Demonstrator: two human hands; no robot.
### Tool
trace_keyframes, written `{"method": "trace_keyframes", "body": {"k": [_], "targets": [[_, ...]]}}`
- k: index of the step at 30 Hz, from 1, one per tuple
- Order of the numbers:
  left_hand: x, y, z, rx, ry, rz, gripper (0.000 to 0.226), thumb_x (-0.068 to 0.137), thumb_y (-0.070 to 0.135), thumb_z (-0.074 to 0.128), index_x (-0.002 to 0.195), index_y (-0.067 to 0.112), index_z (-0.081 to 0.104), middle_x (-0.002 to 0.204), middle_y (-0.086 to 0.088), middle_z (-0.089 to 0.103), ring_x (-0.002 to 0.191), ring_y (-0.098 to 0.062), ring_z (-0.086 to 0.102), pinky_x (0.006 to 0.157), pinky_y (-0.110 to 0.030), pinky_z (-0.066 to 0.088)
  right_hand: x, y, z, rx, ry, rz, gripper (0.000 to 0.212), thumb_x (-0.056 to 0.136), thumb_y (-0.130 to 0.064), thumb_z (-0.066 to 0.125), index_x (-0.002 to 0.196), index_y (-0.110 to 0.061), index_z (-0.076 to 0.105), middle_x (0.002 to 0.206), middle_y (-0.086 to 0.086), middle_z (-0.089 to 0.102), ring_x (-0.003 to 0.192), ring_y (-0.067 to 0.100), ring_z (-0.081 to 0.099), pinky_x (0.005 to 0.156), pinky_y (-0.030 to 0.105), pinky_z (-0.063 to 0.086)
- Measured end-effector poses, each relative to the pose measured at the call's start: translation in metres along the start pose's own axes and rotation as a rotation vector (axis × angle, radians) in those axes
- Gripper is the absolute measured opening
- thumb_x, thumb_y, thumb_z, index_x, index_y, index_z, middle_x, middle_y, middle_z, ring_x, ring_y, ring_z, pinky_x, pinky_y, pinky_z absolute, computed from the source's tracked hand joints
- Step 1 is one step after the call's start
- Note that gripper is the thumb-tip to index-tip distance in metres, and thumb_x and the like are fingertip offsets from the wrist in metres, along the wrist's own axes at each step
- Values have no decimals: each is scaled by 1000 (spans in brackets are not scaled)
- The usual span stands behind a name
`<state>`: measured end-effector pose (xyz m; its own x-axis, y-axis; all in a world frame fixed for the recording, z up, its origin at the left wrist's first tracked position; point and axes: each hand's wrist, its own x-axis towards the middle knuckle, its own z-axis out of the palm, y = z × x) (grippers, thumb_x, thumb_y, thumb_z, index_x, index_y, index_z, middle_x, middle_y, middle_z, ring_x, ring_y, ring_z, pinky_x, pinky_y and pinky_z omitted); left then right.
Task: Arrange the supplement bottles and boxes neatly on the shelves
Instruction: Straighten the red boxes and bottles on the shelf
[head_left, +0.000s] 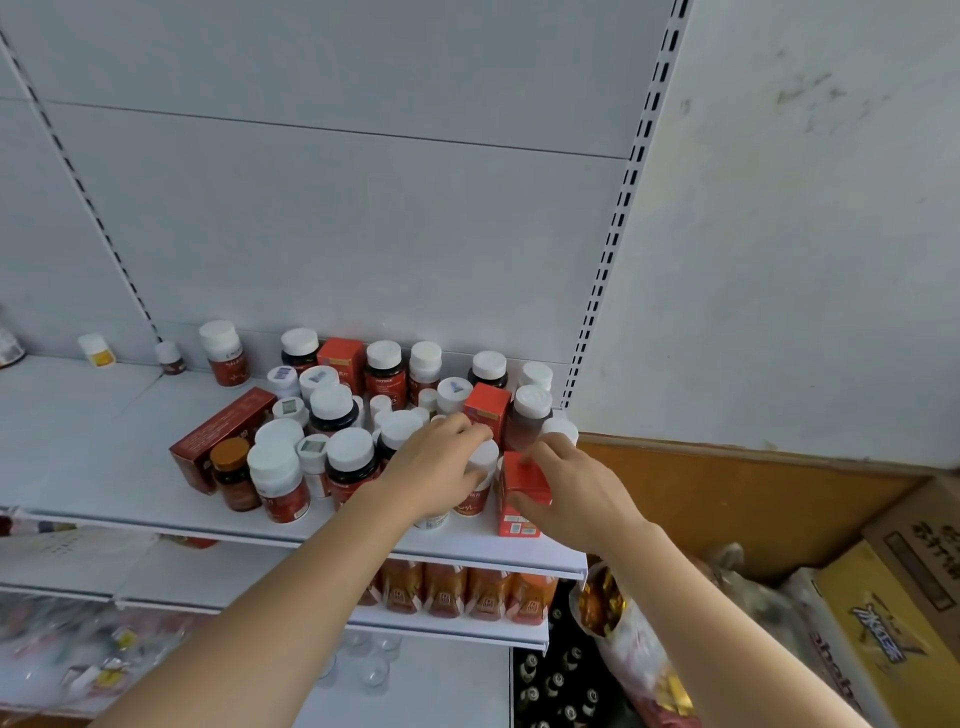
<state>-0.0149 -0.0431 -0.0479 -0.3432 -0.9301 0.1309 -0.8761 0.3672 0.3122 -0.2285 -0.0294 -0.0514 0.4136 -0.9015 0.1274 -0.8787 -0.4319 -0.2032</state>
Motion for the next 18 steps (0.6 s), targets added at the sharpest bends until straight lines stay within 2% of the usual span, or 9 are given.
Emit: {"method": "trace_keyframes", "body": {"k": [3,6,9,12,16,18], "targets": [[1,-3,-1,-31,-27,11,44,90,27,60,133,25,49,131,3,50,120,-19,44,95,-39,44,0,-18,7,-72,74,89,51,83,-63,53,110,-20,54,111,-1,47,83,22,58,58,30,50],[2,-4,-2,-45,-32,22,39,89,25,60,127,24,52,128,5,57,117,-20,46,93,-42,46,-1,-32,14,-57,135,196,42,85,-53,58,107,-17,53,114,6,45,81,26,58,55,28,46],[1,-5,-1,-91,-21,5,39,89,29,63,127,26,53,125,6,59,113,-17,48,90,-39,46,-4,-36,18,19,164,292,39,85,-48,61,107,-18,50,113,7,44,76,26,53,55,27,40],[0,-2,-4,-197,20,-28,39,89,39,64,126,29,54,123,9,58,103,-9,49,86,-32,46,-9,-35,16,104,165,386,45,85,-52,58,116,-23,45,98,3,45,69,23,47,55,28,37],[-1,2,-18,-261,72,-44,41,88,45,64,125,32,55,122,12,59,96,-4,50,78,-26,39,-13,-27,-2,134,165,324,35,82,-51,59,109,-29,54,88,-5,57,74,17,57,62,31,50],[-2,2,-29,-300,97,-51,41,88,46,64,126,32,57,119,13,60,96,-4,52,78,-25,39,-14,-20,-19,222,246,270,27,80,-48,62,104,-35,61,88,-12,61,76,7,59,65,26,52]]}}
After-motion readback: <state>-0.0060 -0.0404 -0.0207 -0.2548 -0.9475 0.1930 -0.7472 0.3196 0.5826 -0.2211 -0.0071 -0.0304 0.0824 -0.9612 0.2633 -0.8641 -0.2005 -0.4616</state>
